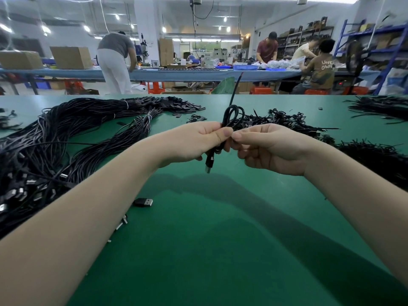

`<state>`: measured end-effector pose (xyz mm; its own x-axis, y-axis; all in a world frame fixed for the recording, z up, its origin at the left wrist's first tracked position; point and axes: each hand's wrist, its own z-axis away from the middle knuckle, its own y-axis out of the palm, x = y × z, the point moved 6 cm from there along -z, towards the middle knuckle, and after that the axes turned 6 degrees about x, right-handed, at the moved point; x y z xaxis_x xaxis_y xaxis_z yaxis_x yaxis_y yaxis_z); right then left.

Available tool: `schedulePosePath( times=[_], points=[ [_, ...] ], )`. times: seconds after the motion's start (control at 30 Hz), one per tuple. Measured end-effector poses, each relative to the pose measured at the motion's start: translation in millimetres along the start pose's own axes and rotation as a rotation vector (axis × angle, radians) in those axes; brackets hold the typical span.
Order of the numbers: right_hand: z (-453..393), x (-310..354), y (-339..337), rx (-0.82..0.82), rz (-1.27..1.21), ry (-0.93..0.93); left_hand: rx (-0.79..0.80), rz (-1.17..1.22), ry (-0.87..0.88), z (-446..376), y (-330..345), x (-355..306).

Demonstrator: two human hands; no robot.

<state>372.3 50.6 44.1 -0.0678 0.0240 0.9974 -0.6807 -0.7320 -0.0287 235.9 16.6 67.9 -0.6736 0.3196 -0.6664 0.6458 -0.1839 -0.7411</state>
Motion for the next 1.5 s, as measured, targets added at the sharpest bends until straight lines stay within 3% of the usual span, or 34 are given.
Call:
schedulePosePath(
  times=[0.13, 0.23, 0.37, 0.47, 0.57, 0.63, 0.77, 0.9, 1.13, 1.33, 1.5],
  points=[
    [-0.3, 7.4, -0.8, -0.135, 0.065, -0.106, -0.028, 0.016, -0.025, -1.8, -2.9, 2.8],
    [1.3, 20.7, -2.0, -0.307, 0.280, -0.294, -0.075, 0.165, -0.058, -3.2, -4.7, 5.9],
    [11.1, 36.2, 4.3, -0.492, 0.789, -0.515, -0.138, 0.424, -0.210, -3.7, 0.3, 11.1],
    [23.1, 42.4, 27.2, -0.508, 1.313, -0.797, 0.044, 0.710, -0.419, 2.7, 14.2, 12.8],
    [28.6, 38.1, 39.3, -0.543, 1.627, -0.958, 0.173, 0.853, -0.405, 4.8, 19.6, 5.6],
    [30.8, 42.0, 35.5, -0.616, 1.529, -0.956, 0.112, 0.807, -0.328, -0.3, 17.4, 2.5],
    [26.4, 46.0, 18.1, -0.656, 1.149, -0.793, -0.234, 0.515, -0.128, -5.2, -4.6, -0.7],
    [19.3, 38.6, 0.8, -0.663, 0.948, -0.656, -0.227, 0.470, -0.047, -6.7, -3.0, -2.8],
    [18.3, 32.9, 11.7, -0.556, 1.164, -0.733, -0.220, 0.610, -0.125, -5.9, 1.3, 7.5],
    [20.0, 35.2, 25.2, -0.476, 1.420, -0.809, -0.033, 0.694, -0.217, -3.6, 8.7, 18.9],
    [20.8, 29.9, 26.6, -0.514, 1.471, -0.831, -0.072, 0.371, -0.112, -6.0, 3.2, 22.9]
  ],
)
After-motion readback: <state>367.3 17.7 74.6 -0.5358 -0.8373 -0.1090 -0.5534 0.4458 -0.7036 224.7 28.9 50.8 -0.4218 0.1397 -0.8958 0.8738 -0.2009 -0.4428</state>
